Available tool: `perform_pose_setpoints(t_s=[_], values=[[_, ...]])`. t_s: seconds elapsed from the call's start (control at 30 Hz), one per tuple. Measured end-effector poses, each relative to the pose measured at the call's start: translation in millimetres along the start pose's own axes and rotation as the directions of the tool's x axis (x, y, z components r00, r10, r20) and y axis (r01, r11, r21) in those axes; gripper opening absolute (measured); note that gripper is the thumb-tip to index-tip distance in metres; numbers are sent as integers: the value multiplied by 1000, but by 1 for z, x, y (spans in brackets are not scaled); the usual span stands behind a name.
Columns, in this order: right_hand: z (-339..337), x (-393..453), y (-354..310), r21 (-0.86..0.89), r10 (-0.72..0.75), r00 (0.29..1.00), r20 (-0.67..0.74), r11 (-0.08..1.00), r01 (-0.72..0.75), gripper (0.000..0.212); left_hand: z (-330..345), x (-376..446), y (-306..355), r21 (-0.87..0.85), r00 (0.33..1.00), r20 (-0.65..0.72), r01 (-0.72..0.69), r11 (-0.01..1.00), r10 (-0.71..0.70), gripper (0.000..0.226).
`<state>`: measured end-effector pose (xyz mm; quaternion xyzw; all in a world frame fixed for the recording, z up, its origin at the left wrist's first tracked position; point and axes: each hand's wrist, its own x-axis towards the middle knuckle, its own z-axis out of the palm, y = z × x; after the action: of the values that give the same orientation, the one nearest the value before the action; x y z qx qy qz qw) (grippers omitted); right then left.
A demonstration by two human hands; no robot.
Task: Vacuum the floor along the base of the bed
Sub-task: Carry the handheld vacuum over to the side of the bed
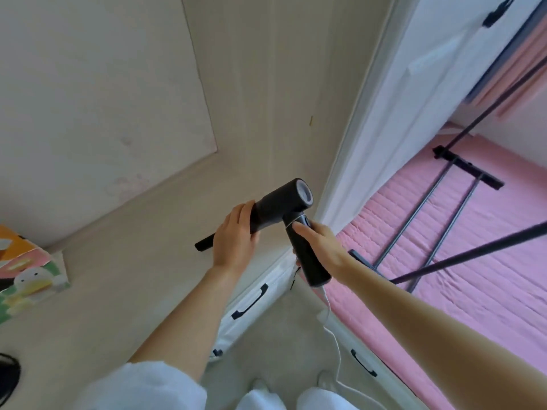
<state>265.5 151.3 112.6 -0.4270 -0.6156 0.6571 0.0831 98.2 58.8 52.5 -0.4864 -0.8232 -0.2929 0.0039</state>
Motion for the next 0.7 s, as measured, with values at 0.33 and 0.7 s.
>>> perform_pose_setpoints(t_s=[0.33, 0.7], values=[[-121, -53, 27, 382, 93, 944, 316, 899, -217, 39, 37, -25, 120, -174, 992, 69, 119, 977, -109, 53], [-200, -90, 69, 231, 209, 957, 203, 939, -254, 41, 85, -65, 199, -193, 975, 153, 190, 963, -162, 50]])
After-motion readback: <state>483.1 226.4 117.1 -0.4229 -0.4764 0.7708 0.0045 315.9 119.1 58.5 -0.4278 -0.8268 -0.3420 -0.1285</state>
